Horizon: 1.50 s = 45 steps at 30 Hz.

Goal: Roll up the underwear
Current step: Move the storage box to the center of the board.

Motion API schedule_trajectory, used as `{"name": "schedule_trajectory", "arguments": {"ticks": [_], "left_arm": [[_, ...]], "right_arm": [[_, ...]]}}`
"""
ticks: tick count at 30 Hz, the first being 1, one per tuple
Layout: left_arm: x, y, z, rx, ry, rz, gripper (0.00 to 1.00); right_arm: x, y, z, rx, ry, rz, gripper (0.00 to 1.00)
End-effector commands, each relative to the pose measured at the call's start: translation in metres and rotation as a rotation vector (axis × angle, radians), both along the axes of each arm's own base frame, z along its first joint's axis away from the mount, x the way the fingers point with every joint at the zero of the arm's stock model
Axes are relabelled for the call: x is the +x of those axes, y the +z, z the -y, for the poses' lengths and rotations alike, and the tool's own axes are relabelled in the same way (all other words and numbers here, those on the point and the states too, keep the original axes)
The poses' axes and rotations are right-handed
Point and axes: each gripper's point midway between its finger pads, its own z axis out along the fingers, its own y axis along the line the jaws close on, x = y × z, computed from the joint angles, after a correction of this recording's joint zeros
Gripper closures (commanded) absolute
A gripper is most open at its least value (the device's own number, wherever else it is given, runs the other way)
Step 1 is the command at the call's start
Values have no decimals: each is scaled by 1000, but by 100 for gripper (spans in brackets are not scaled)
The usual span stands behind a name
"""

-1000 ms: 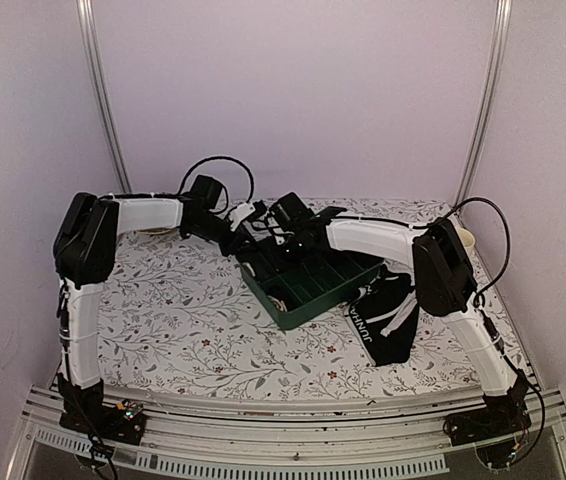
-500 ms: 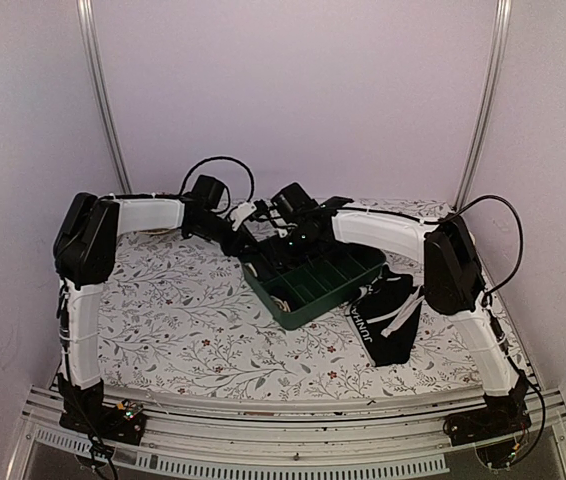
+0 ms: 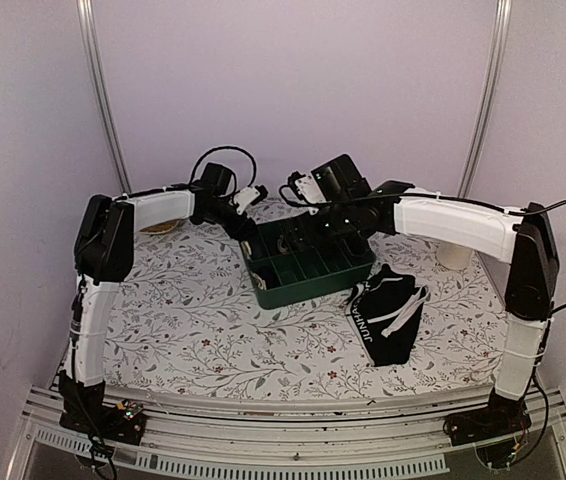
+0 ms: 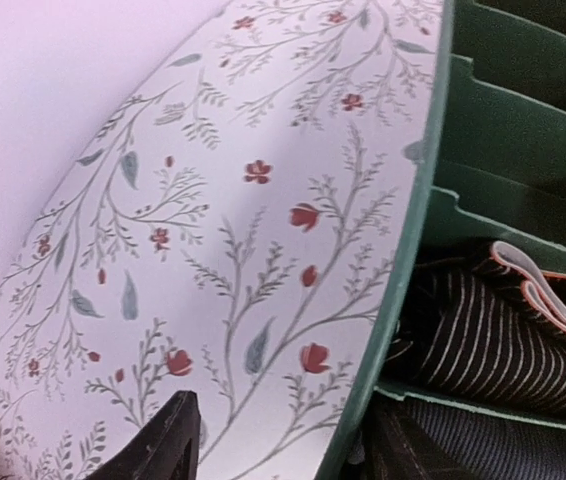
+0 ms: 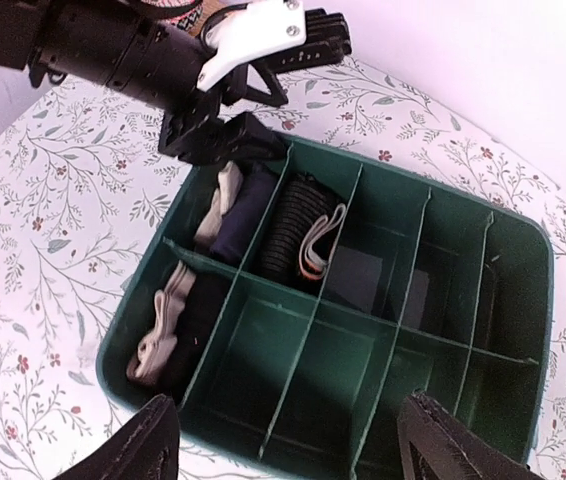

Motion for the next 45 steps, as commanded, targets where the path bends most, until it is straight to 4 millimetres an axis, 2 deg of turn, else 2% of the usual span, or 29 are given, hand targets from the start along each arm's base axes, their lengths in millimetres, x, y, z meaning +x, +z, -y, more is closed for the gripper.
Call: {"name": "schedule_trajectory", "arguments": {"ticks": [1,2,4,7,10,12,15,18,20,22,23,25,27,30,33,38,45], "left_arm": [[35,-14,-52,144,168,20,40],[40,-8,-56,148,184,31,35],[50,17,-60,130,202,71,21],[45,73,-50,44,157,128,2],[13,119,-30,-30,64,154,2],[-25,136,-10,-42,-42,161,1],[-98,136,23,-4,-218,180,2],[-162,101,54,64,-357,178,2],[-194,75,76,117,-423,147,2],[-207,50,89,155,-448,104,2],[-210,40,95,167,-452,85,2],[-209,25,105,191,-454,66,2],[-203,-2,111,241,-441,41,2],[-183,-18,116,292,-386,61,2],[-160,-24,117,341,-335,124,2],[-124,-19,115,385,-254,229,2],[-62,-8,94,437,-125,353,2]], "right_arm": [[-9,1,16,-4,-8,46,23],[-13,-1,20,-8,-11,42,23],[-20,-8,28,-22,-26,35,22],[-34,-25,44,-50,-42,19,21],[-45,-36,58,-53,-58,12,20],[-53,-44,67,-53,-58,2,20],[-65,-49,83,-41,-92,-7,17],[-76,-54,103,-7,-172,-37,15],[-84,-51,117,25,-227,-44,13],[-94,-48,130,74,-264,-49,11],[-101,-52,138,84,-280,-55,11],[-109,-50,150,111,-301,-44,11],[-115,-50,163,126,-330,-28,11],[-121,-43,174,180,-344,17,11],[-125,-39,177,208,-336,36,11],[-127,-39,173,231,-313,33,11],[-126,-52,164,213,-293,-2,11]]}}
